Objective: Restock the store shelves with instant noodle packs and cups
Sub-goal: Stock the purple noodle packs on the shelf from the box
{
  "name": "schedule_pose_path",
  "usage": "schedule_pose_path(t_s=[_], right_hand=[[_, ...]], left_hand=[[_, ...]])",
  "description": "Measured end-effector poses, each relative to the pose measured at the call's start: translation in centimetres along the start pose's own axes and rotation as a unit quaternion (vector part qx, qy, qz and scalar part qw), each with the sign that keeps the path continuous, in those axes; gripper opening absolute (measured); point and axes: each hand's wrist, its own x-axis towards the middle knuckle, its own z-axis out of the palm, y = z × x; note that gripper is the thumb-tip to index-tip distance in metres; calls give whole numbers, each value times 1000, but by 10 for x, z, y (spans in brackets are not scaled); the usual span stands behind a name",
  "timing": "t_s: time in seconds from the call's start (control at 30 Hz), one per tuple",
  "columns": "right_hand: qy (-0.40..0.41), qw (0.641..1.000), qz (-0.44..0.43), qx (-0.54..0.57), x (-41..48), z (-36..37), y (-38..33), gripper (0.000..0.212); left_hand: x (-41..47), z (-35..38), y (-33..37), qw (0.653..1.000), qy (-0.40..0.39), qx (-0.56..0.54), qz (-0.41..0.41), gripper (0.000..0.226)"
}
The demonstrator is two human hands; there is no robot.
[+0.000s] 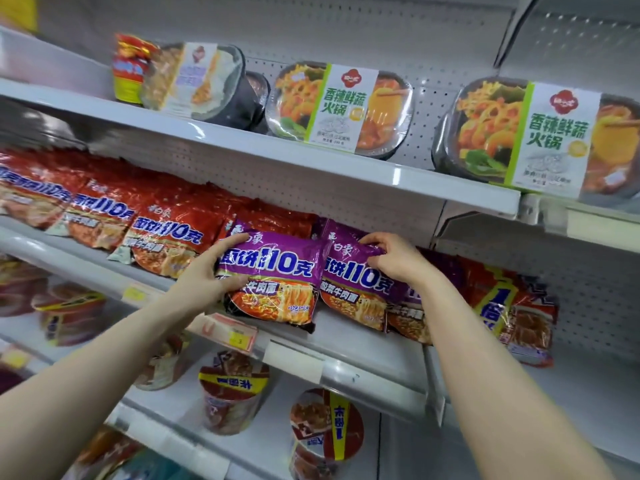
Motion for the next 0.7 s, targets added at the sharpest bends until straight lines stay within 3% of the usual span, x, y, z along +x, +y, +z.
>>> schedule_pose_path(t_s=[0.37,0.53,0.7], right_hand=[[4,997,-31,-66,50,45,-21,45],[100,981,-56,-154,56,62,-19,42],[160,977,-84,-114,37,80,-13,53]], left_hand=[[19,-30,-14,999,-45,-6,-12,64],[25,-30,-19,999,-52,-10,-5,63],[25,-20,-20,998,-61,-9,8,62]])
